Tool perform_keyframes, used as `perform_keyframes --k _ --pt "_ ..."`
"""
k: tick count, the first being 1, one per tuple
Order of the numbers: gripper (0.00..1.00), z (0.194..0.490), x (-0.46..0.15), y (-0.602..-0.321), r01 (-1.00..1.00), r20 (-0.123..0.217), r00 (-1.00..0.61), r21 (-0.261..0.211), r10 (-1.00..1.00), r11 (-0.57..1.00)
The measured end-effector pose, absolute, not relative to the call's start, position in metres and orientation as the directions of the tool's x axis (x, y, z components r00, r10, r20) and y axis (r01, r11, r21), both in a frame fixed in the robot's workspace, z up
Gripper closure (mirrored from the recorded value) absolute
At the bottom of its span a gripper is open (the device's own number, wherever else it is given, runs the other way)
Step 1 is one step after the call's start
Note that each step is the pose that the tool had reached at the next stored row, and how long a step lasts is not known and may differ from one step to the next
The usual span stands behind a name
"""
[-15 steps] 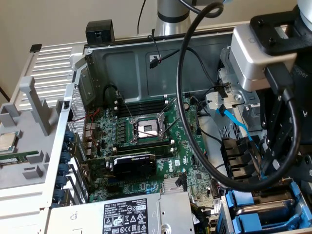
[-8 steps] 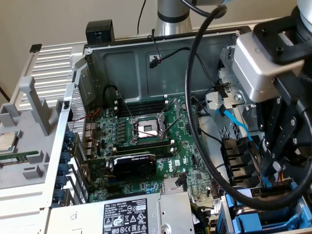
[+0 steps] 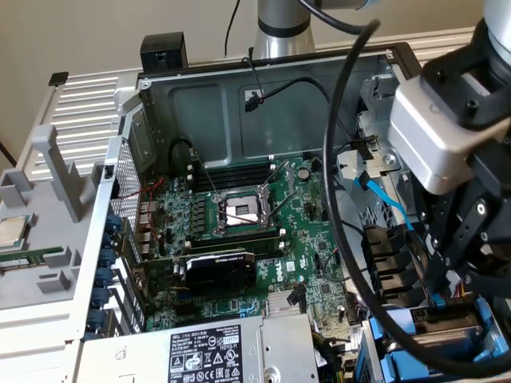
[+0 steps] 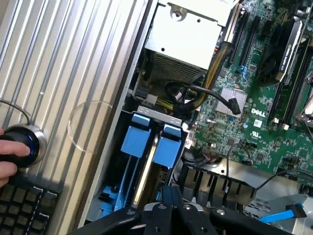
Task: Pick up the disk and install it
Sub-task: 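Insert the second disk wire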
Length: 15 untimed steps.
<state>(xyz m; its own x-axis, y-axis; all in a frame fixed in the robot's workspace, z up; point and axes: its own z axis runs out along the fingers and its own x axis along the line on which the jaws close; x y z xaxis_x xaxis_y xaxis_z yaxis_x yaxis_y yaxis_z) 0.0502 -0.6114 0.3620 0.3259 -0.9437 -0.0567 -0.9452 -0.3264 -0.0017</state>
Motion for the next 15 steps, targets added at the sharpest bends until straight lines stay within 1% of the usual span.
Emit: perform_keyframes --k 15 --pt "0.89 0.3538 0.0503 -0.6112 -0.827 -0.058 0.561 -0.003 -0.826 -0.561"
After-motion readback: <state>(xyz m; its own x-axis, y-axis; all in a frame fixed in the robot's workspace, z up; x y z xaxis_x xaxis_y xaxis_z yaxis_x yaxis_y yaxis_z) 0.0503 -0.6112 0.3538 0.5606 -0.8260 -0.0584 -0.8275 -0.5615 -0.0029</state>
